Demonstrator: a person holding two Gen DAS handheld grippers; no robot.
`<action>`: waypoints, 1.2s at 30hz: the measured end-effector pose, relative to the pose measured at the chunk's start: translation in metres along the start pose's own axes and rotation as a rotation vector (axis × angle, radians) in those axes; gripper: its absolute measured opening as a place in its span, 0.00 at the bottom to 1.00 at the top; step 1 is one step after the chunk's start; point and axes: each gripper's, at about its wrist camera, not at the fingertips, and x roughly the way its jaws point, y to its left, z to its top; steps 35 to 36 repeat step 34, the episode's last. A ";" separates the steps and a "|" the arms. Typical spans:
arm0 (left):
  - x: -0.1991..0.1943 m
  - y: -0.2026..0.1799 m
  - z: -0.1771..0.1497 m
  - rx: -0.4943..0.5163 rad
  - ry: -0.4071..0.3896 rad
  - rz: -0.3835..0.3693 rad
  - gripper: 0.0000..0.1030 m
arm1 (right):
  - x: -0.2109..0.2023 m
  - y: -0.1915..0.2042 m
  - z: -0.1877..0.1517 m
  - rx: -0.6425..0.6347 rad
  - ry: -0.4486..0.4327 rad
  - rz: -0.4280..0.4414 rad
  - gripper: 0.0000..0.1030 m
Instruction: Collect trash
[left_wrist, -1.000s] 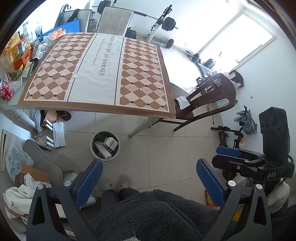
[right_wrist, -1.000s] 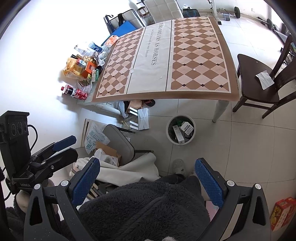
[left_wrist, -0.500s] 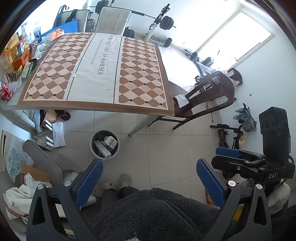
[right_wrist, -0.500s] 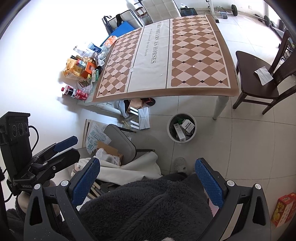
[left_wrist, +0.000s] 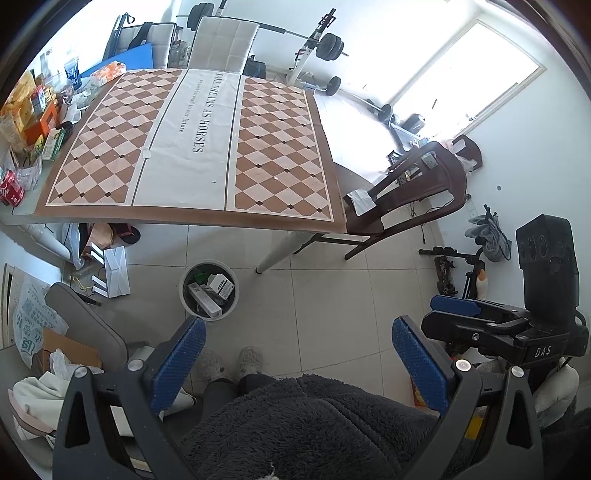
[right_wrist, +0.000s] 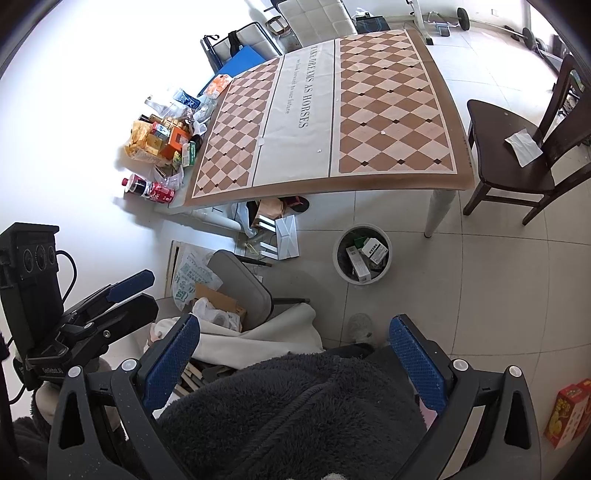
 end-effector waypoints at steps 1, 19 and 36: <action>0.000 0.000 0.000 0.001 0.000 0.001 1.00 | 0.000 0.000 0.000 0.001 0.000 0.002 1.00; -0.007 0.001 0.004 -0.001 -0.005 0.003 1.00 | 0.003 0.007 -0.008 0.010 -0.001 0.002 1.00; -0.006 -0.002 0.005 0.004 -0.007 0.003 1.00 | 0.003 0.005 -0.008 0.011 -0.002 0.003 1.00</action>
